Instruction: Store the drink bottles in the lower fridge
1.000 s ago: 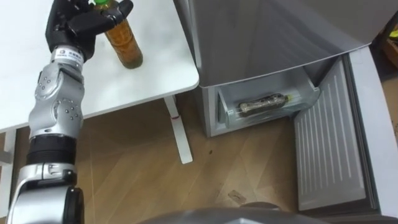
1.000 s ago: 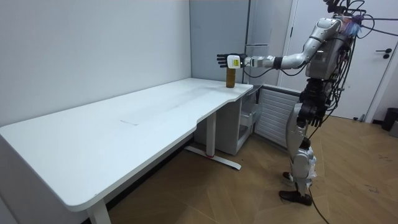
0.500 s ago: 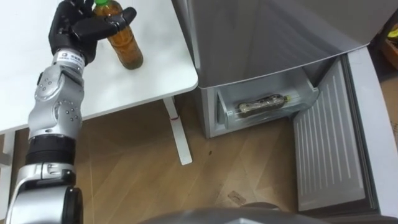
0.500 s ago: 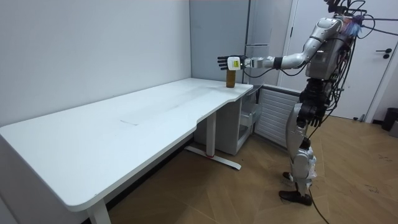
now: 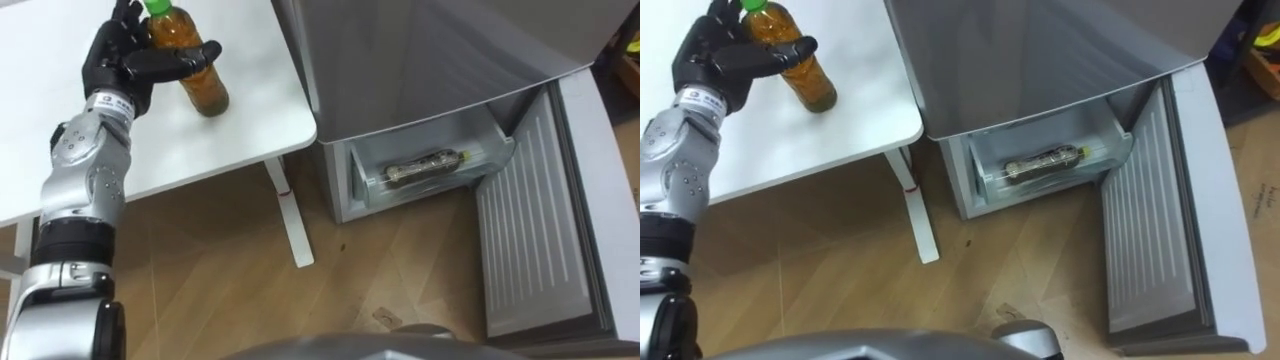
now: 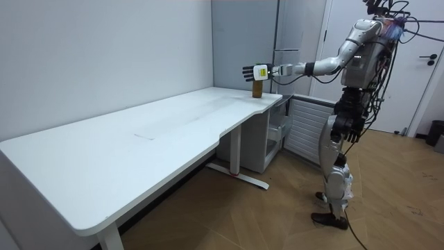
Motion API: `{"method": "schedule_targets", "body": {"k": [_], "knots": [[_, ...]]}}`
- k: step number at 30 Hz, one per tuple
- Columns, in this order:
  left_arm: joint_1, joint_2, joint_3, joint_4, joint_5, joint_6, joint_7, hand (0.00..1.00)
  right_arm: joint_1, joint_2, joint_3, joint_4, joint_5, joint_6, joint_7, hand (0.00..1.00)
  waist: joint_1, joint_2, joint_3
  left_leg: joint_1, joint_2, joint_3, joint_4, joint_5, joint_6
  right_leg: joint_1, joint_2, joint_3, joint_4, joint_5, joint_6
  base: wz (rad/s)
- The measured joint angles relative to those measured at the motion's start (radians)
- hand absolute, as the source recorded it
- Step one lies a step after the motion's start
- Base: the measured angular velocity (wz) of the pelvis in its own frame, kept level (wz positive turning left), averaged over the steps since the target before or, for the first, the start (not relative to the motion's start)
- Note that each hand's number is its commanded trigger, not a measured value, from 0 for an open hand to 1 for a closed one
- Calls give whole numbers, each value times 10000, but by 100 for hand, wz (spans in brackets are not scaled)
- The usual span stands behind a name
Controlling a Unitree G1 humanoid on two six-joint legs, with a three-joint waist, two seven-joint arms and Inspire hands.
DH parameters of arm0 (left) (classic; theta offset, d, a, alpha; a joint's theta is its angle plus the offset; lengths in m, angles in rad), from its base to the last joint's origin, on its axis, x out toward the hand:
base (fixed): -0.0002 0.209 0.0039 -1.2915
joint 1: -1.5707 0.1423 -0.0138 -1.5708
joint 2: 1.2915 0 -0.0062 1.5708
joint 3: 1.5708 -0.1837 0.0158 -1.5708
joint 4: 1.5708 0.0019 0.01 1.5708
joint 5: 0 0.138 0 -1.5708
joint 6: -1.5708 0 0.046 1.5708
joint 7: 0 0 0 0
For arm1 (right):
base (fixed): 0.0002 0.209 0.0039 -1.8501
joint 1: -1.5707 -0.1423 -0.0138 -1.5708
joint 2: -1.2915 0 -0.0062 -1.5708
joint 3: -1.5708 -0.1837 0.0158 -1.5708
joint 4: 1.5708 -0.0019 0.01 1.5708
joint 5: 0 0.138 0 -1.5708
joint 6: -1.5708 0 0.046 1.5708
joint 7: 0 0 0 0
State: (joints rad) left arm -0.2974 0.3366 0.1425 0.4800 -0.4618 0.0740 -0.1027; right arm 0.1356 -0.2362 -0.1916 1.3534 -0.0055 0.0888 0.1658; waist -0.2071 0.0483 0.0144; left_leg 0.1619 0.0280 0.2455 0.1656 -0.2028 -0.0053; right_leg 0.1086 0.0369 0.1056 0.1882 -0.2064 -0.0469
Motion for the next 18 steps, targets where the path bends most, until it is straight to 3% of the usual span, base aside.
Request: {"method": "schedule_targets", "body": {"k": [4, 10, 18], "knots": [[0, 36, 0, 41, 187, 49, 27, 100, -9, 0, -28, -9, -42, 1, -21, 0, -44, -43, 21, -34, -3, -27, 0, 0, 0, -31, 0, 23, 0, 0, 1, -2], [-32, 382, -27, 41, 222, 52, 266, 100, 16, -4, -95, -4, -80, 13, -197, 0, -107, -68, -27, -86, -6, -42, -1, 0, 0, -72, -4, 31, 12, 10, -5, -2], [-212, 383, -387, 441, 375, 131, 740, 100, -11, -3, -84, -5, -81, 1, -435, 0, -110, -152, -63, -90, 2, -47, -3, -2, 0, -54, -12, 8, 30, 20, -15, 0]]}}
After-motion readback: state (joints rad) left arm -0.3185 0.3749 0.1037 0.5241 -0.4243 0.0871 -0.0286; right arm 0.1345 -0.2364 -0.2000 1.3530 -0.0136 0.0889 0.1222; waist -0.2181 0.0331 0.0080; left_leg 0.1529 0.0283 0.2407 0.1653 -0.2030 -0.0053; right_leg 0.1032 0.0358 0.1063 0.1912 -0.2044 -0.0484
